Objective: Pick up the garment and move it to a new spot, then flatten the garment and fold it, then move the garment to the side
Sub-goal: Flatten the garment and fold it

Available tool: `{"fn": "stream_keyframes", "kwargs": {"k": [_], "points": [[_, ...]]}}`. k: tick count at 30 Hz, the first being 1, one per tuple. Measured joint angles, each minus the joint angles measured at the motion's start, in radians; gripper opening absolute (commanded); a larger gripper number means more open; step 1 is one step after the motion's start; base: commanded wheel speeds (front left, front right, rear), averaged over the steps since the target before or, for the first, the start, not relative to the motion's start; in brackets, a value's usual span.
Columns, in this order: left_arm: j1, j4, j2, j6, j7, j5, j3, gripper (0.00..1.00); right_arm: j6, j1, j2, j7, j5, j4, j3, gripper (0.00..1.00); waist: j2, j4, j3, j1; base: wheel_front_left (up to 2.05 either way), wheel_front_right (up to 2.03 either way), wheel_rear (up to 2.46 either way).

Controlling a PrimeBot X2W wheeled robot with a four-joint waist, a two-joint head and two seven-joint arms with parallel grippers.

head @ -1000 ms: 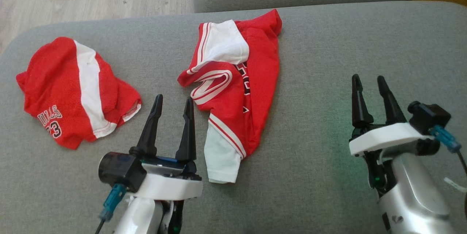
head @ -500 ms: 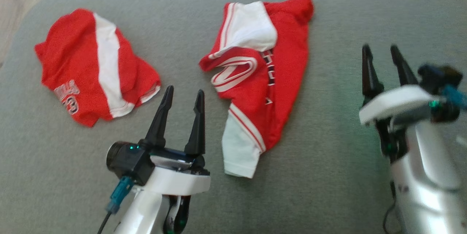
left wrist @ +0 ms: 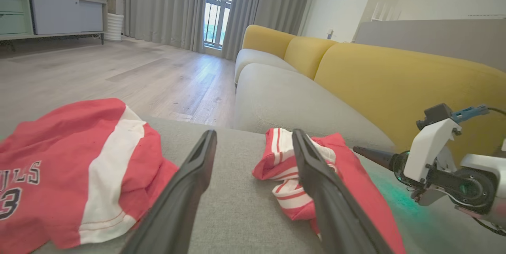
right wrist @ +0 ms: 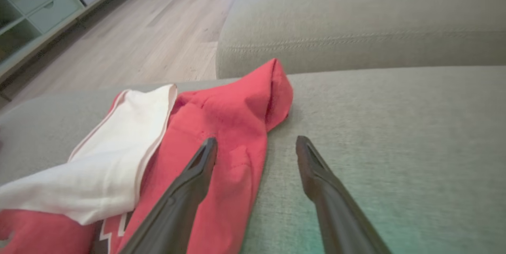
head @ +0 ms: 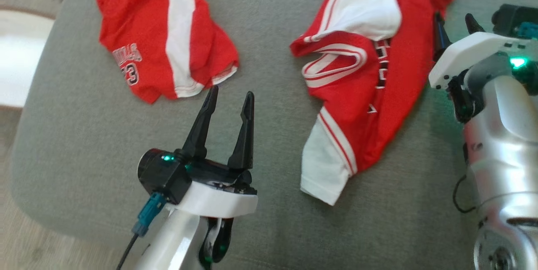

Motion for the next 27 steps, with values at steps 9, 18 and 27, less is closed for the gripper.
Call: {"fn": "stream_keyframes", "kwargs": {"k": [9, 18, 27], "points": [[-0.019, -0.014, 0.0, 0.008, 0.0, -0.008, -0.008, 1.0, 0.0, -0.123, -0.007, -0.01, -0.1, 0.183, -0.055, 1.0, 0.0, 0.045, 0.065, -0.0002, 0.0, 0.0, 0.0], [-0.028, -0.013, -0.001, 0.016, 0.0, -0.007, -0.014, 1.0, 0.0, -0.172, -0.004, -0.066, -0.106, 0.282, -0.056, 0.0, 0.0, 0.028, 0.068, -0.0002, 0.0, 0.0, 0.0], [-0.029, 0.0, -0.001, 0.012, 0.0, 0.003, 0.007, 1.0, 0.0, -0.145, 0.007, -0.206, -0.105, 0.323, -0.09, 0.0, 0.0, -0.041, 0.018, -0.0003, 0.0, 0.0, 0.0]]}}
